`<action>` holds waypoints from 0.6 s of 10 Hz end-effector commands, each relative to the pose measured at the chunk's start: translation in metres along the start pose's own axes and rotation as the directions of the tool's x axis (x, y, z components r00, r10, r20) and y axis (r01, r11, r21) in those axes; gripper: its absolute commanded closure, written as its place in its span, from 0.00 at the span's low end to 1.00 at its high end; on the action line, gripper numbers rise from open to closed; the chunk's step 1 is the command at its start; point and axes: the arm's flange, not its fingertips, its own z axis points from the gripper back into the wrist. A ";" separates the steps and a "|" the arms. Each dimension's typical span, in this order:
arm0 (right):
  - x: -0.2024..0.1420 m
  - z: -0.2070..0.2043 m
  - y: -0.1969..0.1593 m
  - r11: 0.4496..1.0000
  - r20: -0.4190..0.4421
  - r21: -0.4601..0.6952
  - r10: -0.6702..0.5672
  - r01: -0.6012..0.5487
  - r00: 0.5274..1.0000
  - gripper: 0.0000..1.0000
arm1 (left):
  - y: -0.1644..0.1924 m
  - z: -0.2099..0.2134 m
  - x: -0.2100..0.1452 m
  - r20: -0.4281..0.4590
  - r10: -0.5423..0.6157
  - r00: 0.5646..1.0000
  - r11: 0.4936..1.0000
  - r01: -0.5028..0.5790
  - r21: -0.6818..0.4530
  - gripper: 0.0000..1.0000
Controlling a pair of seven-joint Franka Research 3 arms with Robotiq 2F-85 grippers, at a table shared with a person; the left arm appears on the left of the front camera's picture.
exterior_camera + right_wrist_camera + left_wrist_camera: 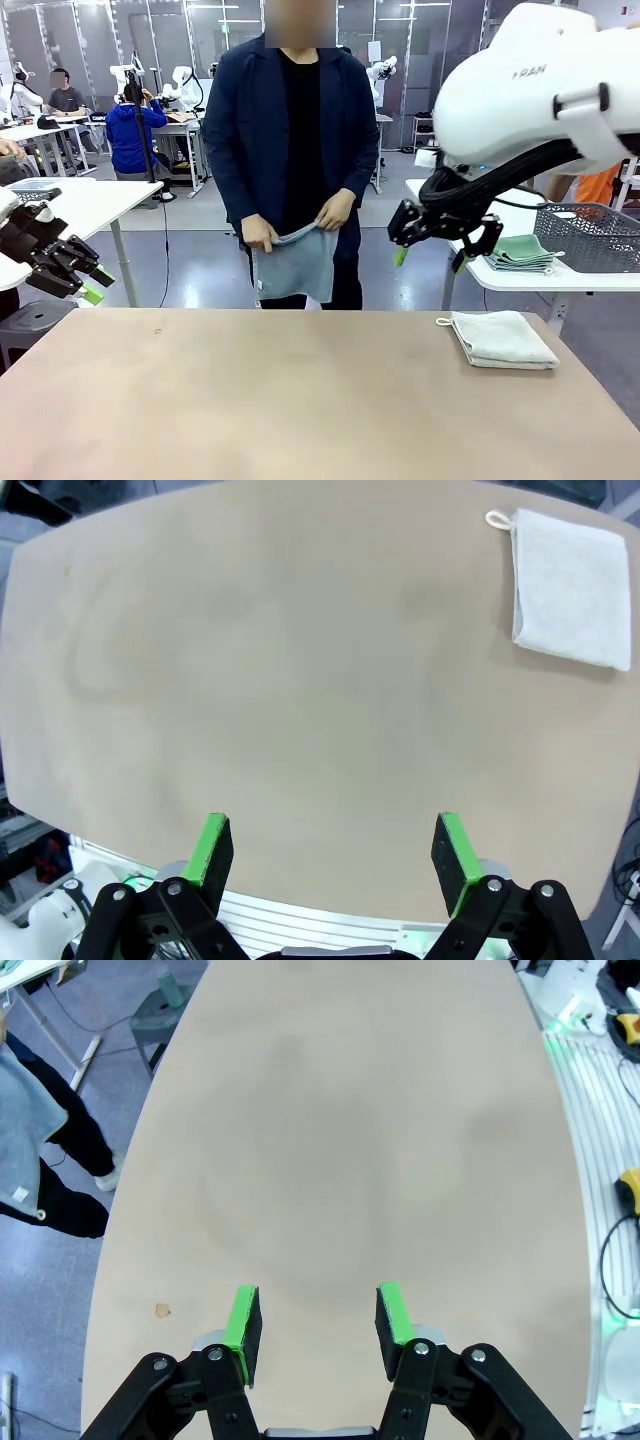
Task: Fold the towels and place them in the basket.
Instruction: When a person lays out a Towel with hook on the table, fold it in half twice.
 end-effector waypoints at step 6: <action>0.006 0.054 -0.080 0.998 0.018 0.046 0.047 -0.048 0.999 0.00 | -0.001 0.001 0.001 -0.001 -0.004 1.000 1.000 0.004 0.005 0.40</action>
